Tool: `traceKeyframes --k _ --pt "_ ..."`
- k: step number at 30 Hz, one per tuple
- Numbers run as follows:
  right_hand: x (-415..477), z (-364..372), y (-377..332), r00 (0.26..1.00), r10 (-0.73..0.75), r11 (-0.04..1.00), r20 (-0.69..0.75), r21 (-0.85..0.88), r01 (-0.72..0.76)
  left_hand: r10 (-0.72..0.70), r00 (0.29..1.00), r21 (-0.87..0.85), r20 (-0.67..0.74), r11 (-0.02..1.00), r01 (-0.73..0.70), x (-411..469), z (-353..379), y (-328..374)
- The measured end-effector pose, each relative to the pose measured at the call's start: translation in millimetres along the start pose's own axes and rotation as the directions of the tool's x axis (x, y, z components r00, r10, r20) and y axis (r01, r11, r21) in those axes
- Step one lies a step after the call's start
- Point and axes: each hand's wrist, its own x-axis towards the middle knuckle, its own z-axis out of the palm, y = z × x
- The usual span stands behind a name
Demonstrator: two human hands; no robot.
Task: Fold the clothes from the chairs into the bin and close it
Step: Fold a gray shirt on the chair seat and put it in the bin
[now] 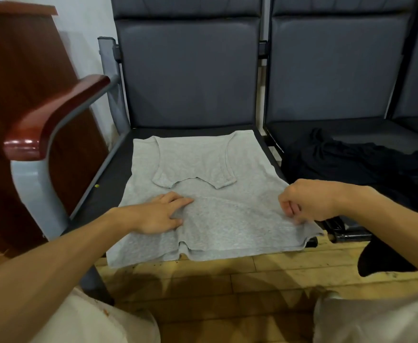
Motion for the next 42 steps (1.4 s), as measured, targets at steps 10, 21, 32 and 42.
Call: traceKeyframes --k 10,21,32,42 --pt "-2 29 -57 0.984 -0.164 0.946 0.063 -0.271 0.175 0.233 0.965 0.096 -0.121 0.97 -0.222 -34 9 59" --pt "2 32 -46 0.958 -0.241 0.97 -0.156 0.001 0.245 0.257 0.963 0.07 -0.077 0.965 -0.252 -29 11 44" --pt "32 0 -29 0.986 -0.073 0.796 -0.149 0.588 0.148 0.21 0.967 0.153 -0.146 0.97 -0.188 -22 11 90" --pt "54 -17 -35 0.978 0.057 0.599 -0.199 0.79 0.126 -0.023 0.916 -0.223 -0.401 0.972 -0.073 10 8 109"
